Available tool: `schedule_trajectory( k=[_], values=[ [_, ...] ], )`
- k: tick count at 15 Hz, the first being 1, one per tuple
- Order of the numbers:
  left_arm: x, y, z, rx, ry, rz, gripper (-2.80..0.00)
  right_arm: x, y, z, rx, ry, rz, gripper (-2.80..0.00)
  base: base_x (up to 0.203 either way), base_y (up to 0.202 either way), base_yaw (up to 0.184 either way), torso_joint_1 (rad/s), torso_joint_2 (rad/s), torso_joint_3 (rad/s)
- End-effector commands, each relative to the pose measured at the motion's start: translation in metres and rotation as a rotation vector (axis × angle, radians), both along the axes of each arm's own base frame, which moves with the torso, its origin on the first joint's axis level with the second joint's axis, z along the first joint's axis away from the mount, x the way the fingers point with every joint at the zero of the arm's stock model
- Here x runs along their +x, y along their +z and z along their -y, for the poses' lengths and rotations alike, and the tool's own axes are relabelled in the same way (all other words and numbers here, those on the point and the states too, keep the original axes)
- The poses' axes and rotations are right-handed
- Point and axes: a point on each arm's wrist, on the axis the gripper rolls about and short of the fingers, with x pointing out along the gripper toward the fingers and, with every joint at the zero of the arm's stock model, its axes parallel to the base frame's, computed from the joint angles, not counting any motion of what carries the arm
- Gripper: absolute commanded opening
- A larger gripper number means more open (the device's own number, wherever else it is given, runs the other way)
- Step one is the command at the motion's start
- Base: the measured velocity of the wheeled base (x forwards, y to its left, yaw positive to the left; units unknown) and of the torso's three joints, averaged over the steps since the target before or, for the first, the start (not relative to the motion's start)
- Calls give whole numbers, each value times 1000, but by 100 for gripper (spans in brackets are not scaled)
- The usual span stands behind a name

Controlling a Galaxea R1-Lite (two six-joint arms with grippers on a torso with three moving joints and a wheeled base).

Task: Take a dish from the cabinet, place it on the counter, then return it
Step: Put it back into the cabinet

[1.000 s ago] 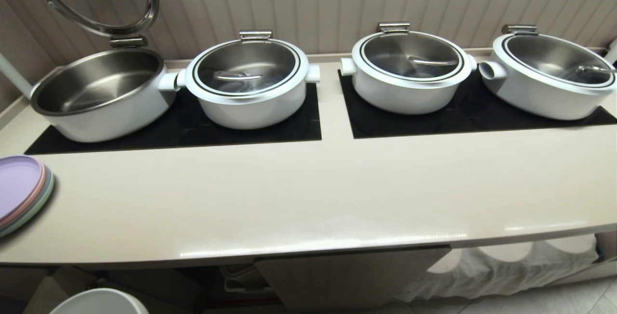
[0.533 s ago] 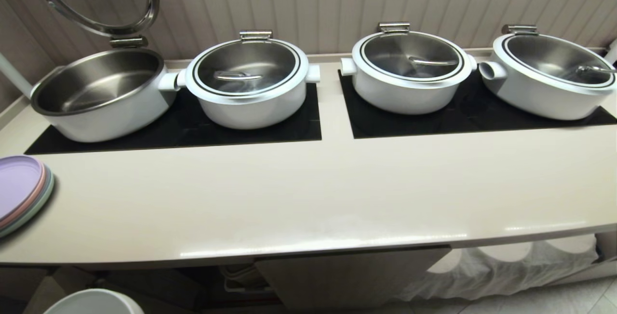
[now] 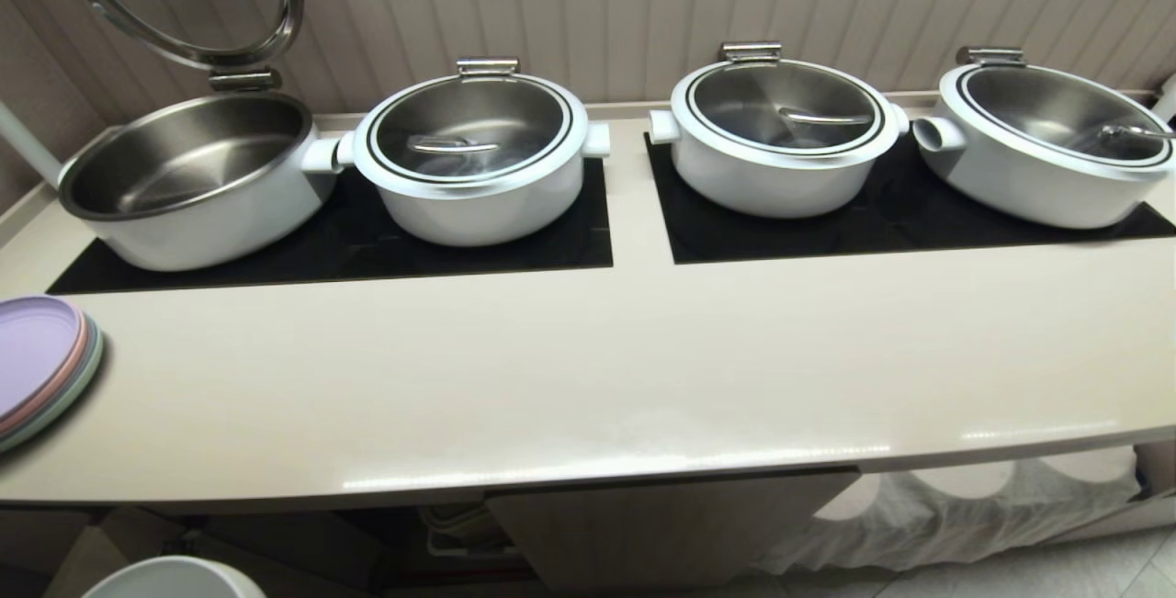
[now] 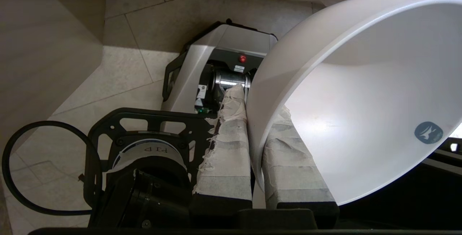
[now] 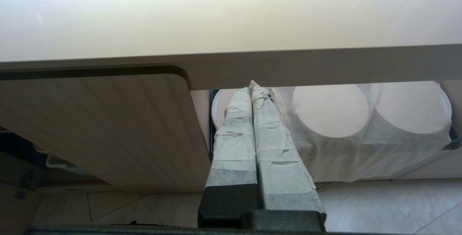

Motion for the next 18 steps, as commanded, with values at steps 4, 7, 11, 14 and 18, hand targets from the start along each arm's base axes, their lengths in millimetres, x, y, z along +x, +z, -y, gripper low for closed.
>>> schedule_trajectory(
  k=[4, 7, 11, 14, 18],
  values=[
    [1, -1, 0, 2, 2, -10, -280, 0, 0, 0, 1, 0, -2, -280, 0, 0, 0, -51, 98, 58],
    [3, -1, 2, -7, -7, -26, -280, 0, 0, 0, 1, -1, 0, -280, 0, 0, 0, -70, 158, 73],
    [9, -2, 4, 3, -7, -60, -280, 0, 0, 0, 1, 1, -2, -280, 0, 0, 0, -85, 182, 96],
    [9, -3, 4, 4, -11, -99, -280, 0, 0, 0, 1, -1, -2, -280, 0, 0, 0, -107, 225, 118],
    [7, -5, 4, 6, -7, -125, -280, 0, 0, 0, 1, 0, -2, -280, 0, 0, 0, -137, 297, 153]
  ],
)
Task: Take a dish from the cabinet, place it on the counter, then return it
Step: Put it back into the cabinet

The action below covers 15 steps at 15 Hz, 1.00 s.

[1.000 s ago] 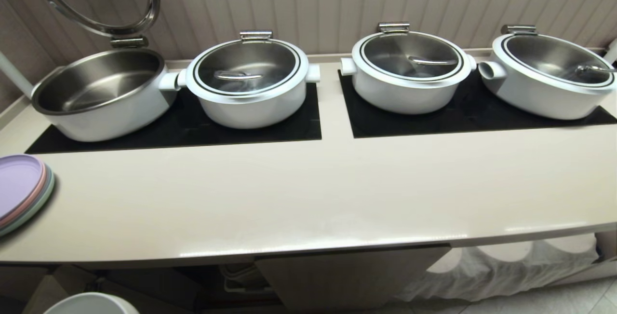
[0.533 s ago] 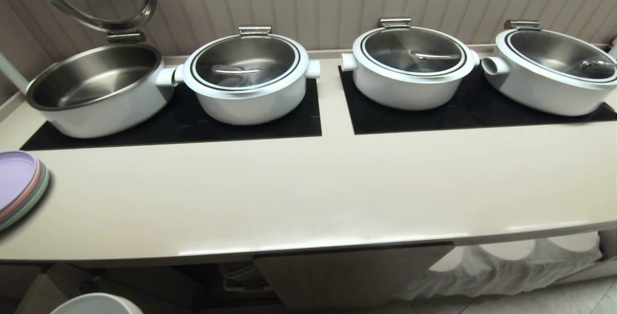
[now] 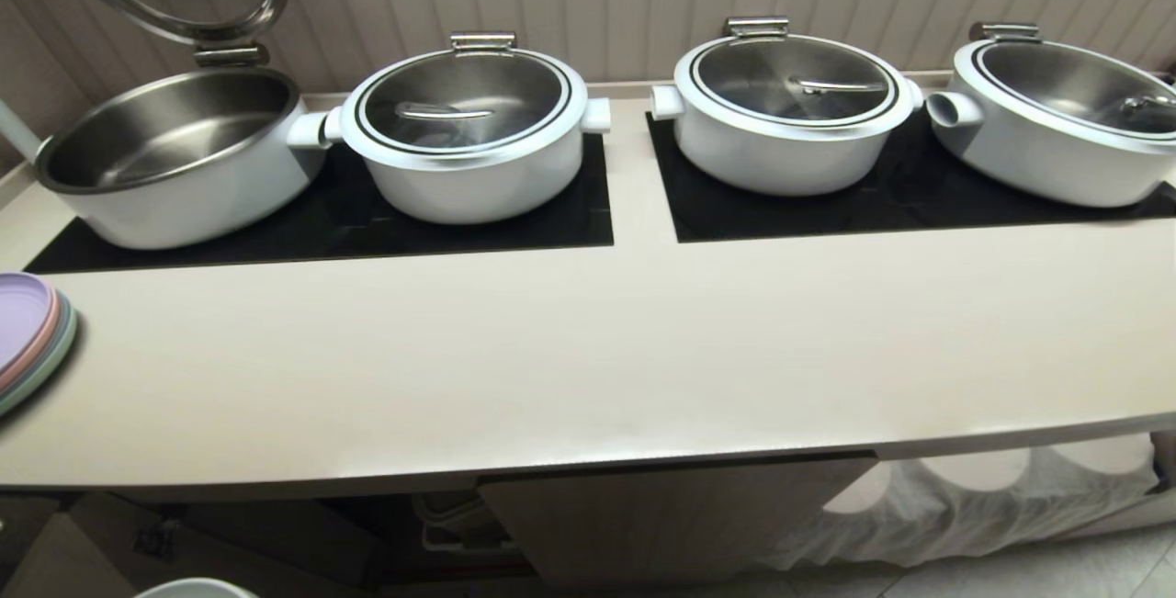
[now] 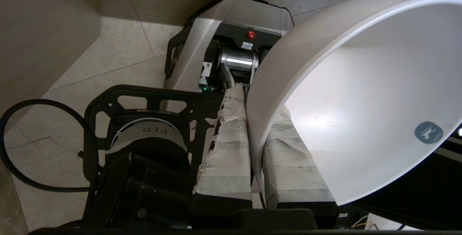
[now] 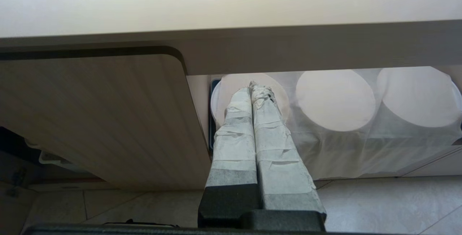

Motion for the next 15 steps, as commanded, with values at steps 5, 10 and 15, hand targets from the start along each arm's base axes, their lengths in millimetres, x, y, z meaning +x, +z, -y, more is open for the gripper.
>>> schedule_trajectory(
  k=[5, 10, 15],
  values=[
    [-6, -3, -2, 5, 4, -32, -280, 0, 0, 0, 0, 1, -2, -280, 0, 0, 0, -140, 299, 156],
    [-6, -3, -2, -9, 28, -44, -280, 0, 0, 0, 0, 1, -2, -280, 0, 0, 0, -148, 312, 163],
    [-8, -3, -3, -11, 29, -35, -280, 0, 0, 0, 0, -1, -2, -280, 0, 0, 0, -154, 336, 172]
  ],
)
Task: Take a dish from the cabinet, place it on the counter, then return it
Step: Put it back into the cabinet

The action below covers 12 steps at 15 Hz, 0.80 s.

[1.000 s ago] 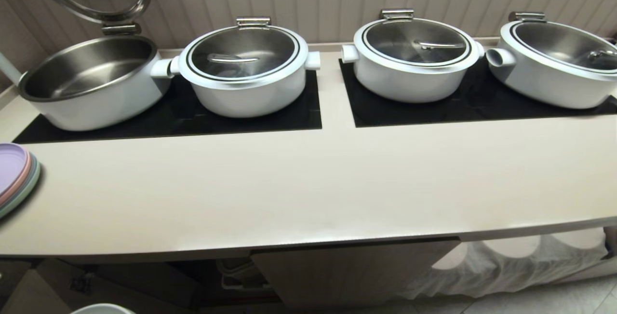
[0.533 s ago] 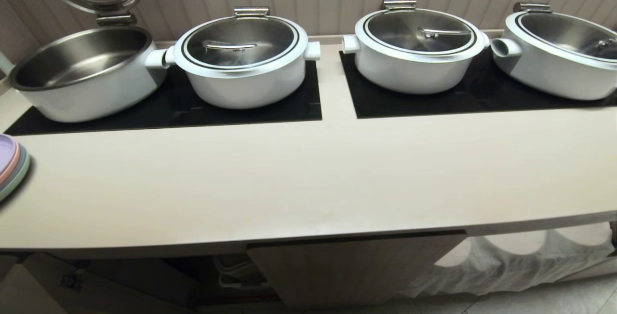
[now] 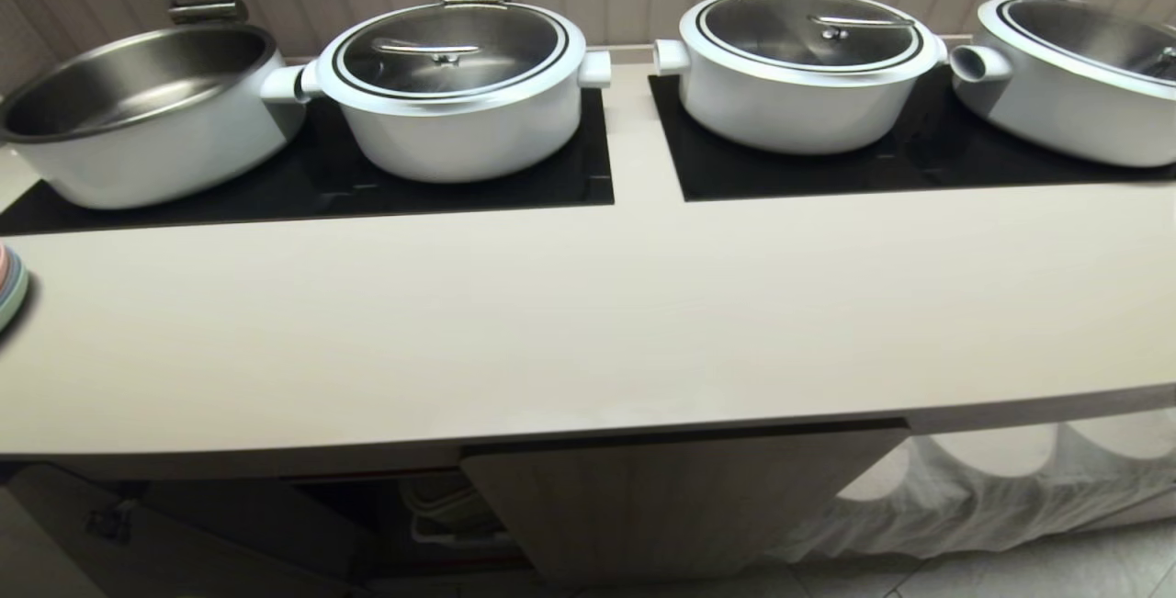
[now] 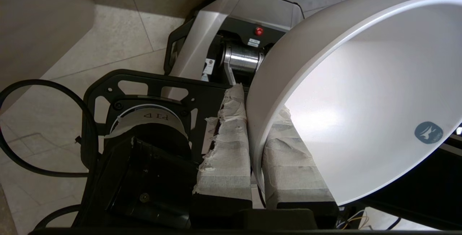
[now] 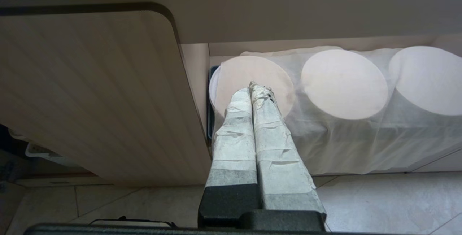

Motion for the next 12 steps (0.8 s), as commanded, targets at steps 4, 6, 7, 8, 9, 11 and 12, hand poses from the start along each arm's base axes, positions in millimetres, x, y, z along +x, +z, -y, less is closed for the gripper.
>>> schedule_trajectory(
  k=[4, 6, 7, 8, 9, 11, 12],
  values=[
    [-2, 1, -1, -3, 3, 12, -280, 0, 0, 0, 1, 0, -2, -280, 0, 0, 0, -161, 357, 190],
    [-3, 0, -1, -4, 3, 12, -280, 0, 0, 0, 0, 1, -2, -280, 0, 0, 0, -233, 493, 261],
    [-3, 0, -1, -3, 3, 11, -280, 0, 0, 0, 2, 1, -2, -280, 0, 0, 0, -251, 549, 298],
    [-3, 0, -1, -2, 4, 11, -280, 0, 0, 0, 0, 0, -2, -280, 0, 0, 0, -243, 537, 286],
    [-3, 0, -1, -2, 4, 11, -280, 0, 0, 0, 1, 1, -2, -280, 0, 0, 0, -242, 541, 287],
    [-3, 0, -1, -4, 1, 10, -280, 0, 0, 0, 2, 0, -2, -280, 0, 0, 0, -247, 558, 300],
    [-3, 0, -1, -4, 1, 10, -280, 0, 0, 0, 0, 1, -2, -280, 0, 0, 0, -238, 517, 295]
  ],
)
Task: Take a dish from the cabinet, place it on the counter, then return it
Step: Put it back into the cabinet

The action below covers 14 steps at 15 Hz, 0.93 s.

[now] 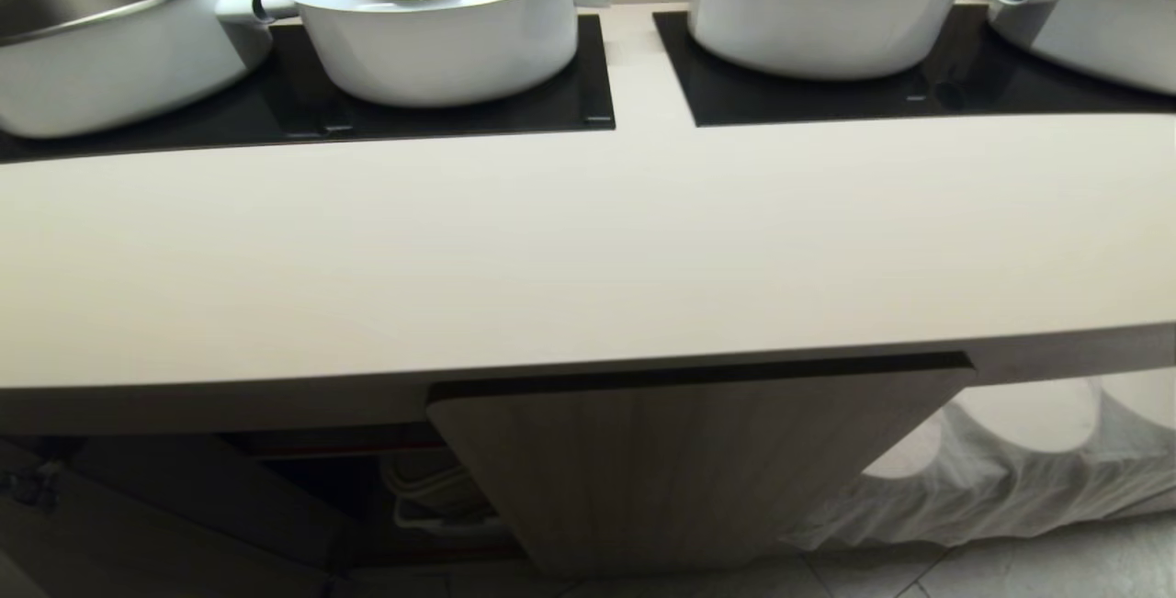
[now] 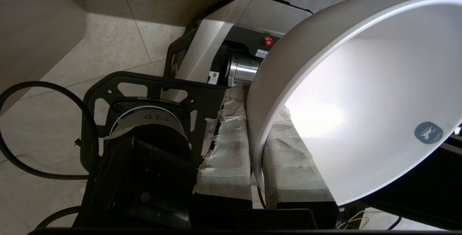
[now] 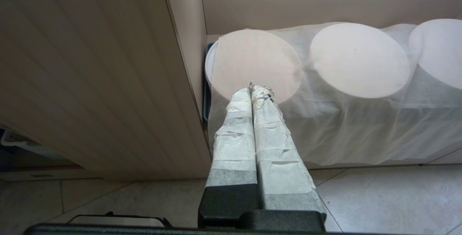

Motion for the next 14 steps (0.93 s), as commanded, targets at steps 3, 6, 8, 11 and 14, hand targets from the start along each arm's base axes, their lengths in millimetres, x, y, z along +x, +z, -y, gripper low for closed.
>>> schedule_trajectory(
  k=[3, 6, 8, 11, 14],
  values=[
    [0, 0, 0, 1, 4, -6, -280, 0, 0, 0, 1, 1, -2, -280, 0, 0, 0, -238, 524, 290],
    [-1, 0, 0, -2, 3, -2, -280, 0, 0, 0, 1, 1, -2, -280, 0, 0, 0, -216, 506, 288],
    [-1, 0, 0, -2, 3, -2, -280, 0, 0, 0, 1, 1, -2, -280, 0, 0, 0, -208, 500, 288],
    [-1, 0, 0, -2, 3, -2, -280, 0, 0, 0, 1, 0, -2, -280, 0, 0, 0, -195, 494, 277],
    [-1, 0, 0, -2, 2, -5, -280, 0, 0, 0, 1, 1, -2, -280, 0, 0, 0, -181, 483, 289]
  ],
)
